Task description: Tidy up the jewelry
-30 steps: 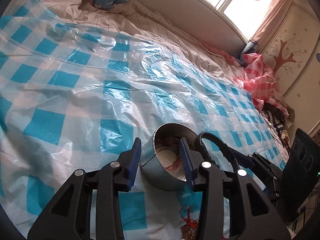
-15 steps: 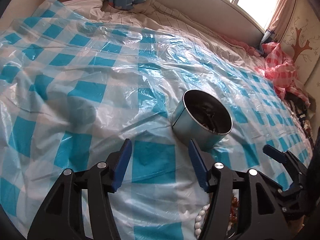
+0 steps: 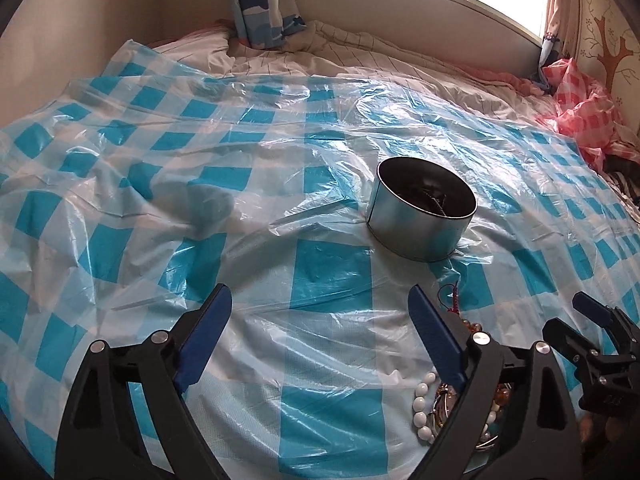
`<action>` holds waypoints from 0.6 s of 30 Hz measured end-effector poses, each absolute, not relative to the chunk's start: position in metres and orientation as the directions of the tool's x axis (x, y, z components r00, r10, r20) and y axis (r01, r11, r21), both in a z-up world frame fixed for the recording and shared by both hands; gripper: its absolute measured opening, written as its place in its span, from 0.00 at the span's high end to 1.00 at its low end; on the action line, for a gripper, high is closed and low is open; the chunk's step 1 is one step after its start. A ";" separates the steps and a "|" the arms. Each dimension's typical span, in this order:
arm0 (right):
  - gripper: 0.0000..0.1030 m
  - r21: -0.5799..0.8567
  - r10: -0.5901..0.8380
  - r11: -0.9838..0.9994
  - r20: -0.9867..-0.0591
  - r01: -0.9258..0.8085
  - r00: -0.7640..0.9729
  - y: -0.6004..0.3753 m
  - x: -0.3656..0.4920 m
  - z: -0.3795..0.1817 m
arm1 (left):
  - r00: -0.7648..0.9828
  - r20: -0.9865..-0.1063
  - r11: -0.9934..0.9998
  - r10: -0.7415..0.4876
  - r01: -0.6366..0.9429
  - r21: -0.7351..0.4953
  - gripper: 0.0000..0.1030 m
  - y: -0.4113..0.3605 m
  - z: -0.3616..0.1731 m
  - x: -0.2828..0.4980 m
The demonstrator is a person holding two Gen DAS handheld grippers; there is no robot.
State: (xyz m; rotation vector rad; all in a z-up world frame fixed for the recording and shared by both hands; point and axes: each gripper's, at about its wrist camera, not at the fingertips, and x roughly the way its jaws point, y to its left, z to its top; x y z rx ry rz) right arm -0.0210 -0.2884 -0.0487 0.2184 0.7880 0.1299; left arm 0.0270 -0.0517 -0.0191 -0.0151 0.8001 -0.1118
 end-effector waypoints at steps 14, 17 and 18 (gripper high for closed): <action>0.07 0.061 0.046 0.998 -0.637 -0.009 0.769 -0.270 -0.039 -0.035 | 0.712 -0.697 0.994 -0.086 0.111 -0.009 0.13 -0.058 -0.016 0.025; 0.07 0.037 0.040 0.999 -0.633 -0.022 0.773 -0.266 -0.040 -0.035 | 0.714 -0.694 0.993 -0.088 0.117 -0.005 0.12 -0.060 -0.015 0.024; 0.07 0.040 0.042 0.999 -0.632 -0.022 0.774 -0.267 -0.040 -0.036 | 0.715 -0.694 0.993 -0.088 0.117 -0.005 0.12 -0.060 -0.015 0.024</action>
